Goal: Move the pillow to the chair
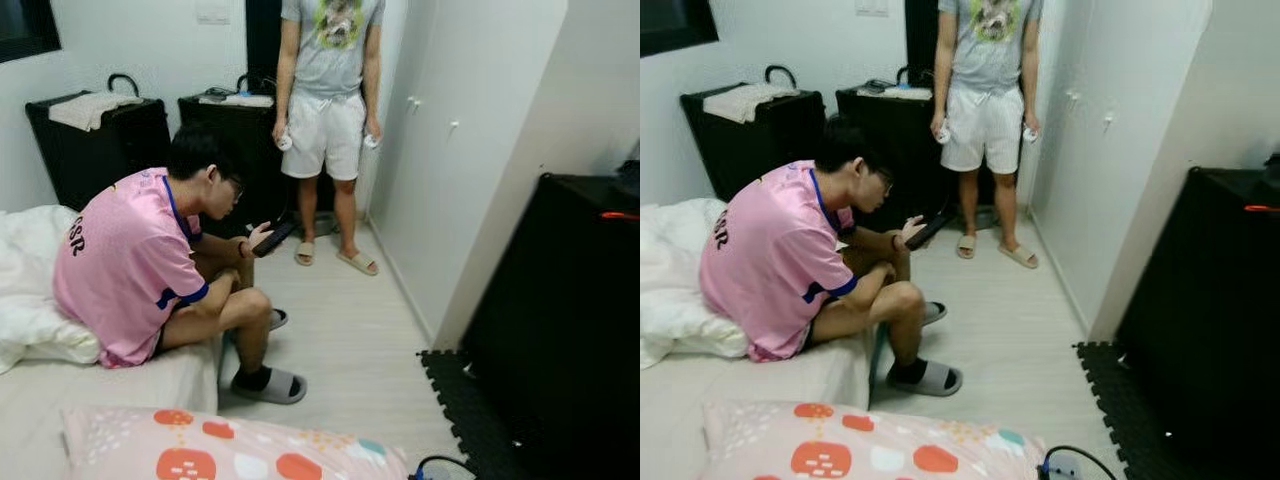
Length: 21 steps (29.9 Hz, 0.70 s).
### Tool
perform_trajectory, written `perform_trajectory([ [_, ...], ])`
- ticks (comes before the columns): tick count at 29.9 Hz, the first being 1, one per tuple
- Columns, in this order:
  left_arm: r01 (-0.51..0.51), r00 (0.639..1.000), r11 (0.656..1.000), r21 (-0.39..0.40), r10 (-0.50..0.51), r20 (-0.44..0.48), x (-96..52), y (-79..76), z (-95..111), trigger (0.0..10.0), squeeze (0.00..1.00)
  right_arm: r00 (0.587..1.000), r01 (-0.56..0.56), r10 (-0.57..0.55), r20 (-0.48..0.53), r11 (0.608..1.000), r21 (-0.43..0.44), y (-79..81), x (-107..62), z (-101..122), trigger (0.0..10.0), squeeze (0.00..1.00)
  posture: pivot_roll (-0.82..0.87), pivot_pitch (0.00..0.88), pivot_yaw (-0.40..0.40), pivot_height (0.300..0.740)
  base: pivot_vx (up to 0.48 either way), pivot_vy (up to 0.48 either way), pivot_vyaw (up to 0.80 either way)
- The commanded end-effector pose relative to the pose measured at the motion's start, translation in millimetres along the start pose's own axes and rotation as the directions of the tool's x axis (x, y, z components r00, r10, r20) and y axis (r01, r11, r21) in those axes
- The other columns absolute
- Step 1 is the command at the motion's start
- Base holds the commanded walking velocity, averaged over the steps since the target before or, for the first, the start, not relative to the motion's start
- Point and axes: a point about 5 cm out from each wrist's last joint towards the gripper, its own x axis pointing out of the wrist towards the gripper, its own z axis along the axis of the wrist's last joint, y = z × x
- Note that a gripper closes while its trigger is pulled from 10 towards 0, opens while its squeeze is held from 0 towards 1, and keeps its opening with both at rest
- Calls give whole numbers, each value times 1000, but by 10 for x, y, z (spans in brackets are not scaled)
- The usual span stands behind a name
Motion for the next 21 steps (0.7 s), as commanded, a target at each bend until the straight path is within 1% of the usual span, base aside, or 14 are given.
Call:
perform_trajectory([
  [1, 17, 999, 1000, 11, -17, 34, 10, -43, 94, 10000, 0, 997, 41, -43, -62, 999, -26, -96, -20, -147, 10000, 0, 72, 29, -61, 740, 0, 0, -725],
  [21, 17, 999, 1000, 16, -18, 31, 6, -66, 79, 10000, 0, 995, 53, -57, -82, 998, -46, -145, -38, -254, 10000, 0, 70, 31, -65, 740, 0, 0, -725],
])
